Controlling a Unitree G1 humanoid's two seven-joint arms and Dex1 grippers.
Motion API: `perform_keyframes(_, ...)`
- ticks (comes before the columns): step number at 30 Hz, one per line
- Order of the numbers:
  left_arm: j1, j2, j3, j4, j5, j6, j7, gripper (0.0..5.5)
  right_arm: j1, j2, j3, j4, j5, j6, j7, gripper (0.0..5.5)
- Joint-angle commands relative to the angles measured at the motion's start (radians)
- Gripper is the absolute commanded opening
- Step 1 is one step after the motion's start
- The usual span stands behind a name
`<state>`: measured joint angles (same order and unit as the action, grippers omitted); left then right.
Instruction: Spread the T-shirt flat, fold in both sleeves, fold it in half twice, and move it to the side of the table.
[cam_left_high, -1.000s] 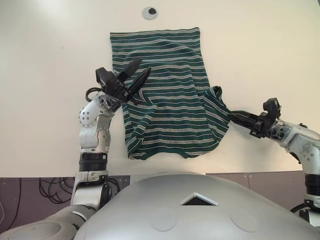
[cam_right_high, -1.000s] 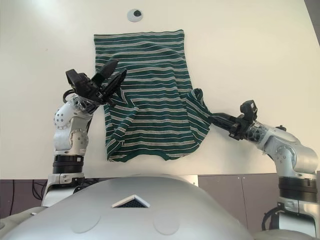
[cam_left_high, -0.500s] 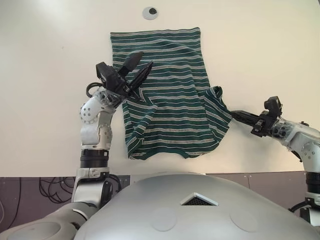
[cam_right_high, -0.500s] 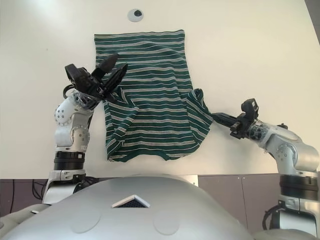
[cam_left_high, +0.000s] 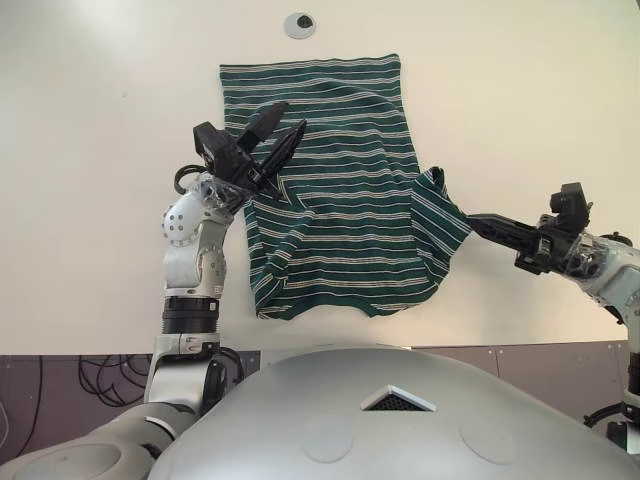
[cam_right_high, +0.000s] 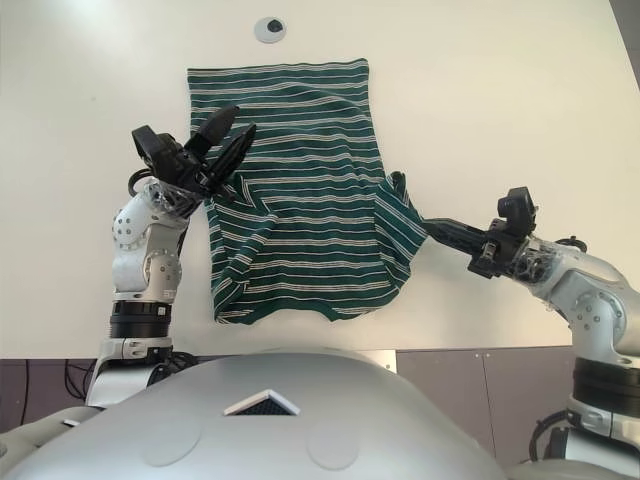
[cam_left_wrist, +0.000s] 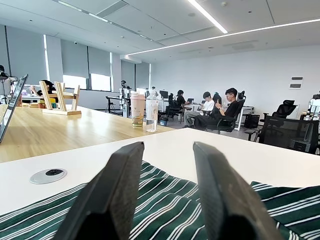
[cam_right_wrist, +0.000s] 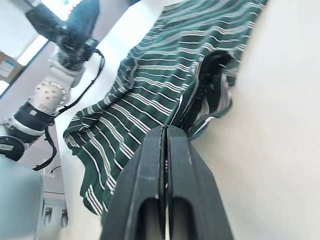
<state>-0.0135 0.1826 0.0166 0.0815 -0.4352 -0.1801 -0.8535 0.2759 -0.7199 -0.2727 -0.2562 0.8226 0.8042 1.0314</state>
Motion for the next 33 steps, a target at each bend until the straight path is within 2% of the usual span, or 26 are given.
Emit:
perform_keyframes(1,-0.016,-0.001,-0.002,0.012,-0.004,0.003,0.0,1.81,-0.047,0.031,0.068,-0.061,0.011,0.028,-0.038,0.01)
perform_keyframes(7,-0.009,0.01,0.004,0.018,-0.007,-0.004,-0.005,1.81,-0.154,0.126,0.243,-0.086,-0.03,0.058,-0.141,0.01)
perform_keyframes(11,0.014,0.033,0.014,-0.011,-0.011,0.009,-0.005,1.81,-0.198,0.18,0.318,-0.057,-0.058,0.072,-0.207,0.01)
perform_keyframes(18,0.14,0.184,0.056,-0.107,0.021,0.012,-0.048,1.81,-0.224,0.262,0.426,-0.051,-0.066,0.078,-0.247,0.01)
perform_keyframes(23,0.319,0.361,0.108,-0.22,0.01,-0.001,-0.18,1.81,-0.226,0.305,0.453,-0.014,-0.083,0.062,-0.264,0.01)
perform_keyframes(25,0.382,0.417,0.13,-0.205,0.055,-0.083,-0.227,1.81,-0.233,0.317,0.451,0.003,-0.09,0.056,-0.272,0.01)
perform_keyframes(30,0.428,0.476,0.086,-0.06,0.29,-0.435,-0.248,1.81,-0.237,0.302,0.414,0.003,-0.087,0.044,-0.264,0.72)
perform_keyframes(33,0.43,0.506,0.052,0.011,0.393,-0.556,-0.223,1.96,-0.227,0.263,0.363,-0.037,-0.054,0.048,-0.229,1.15)
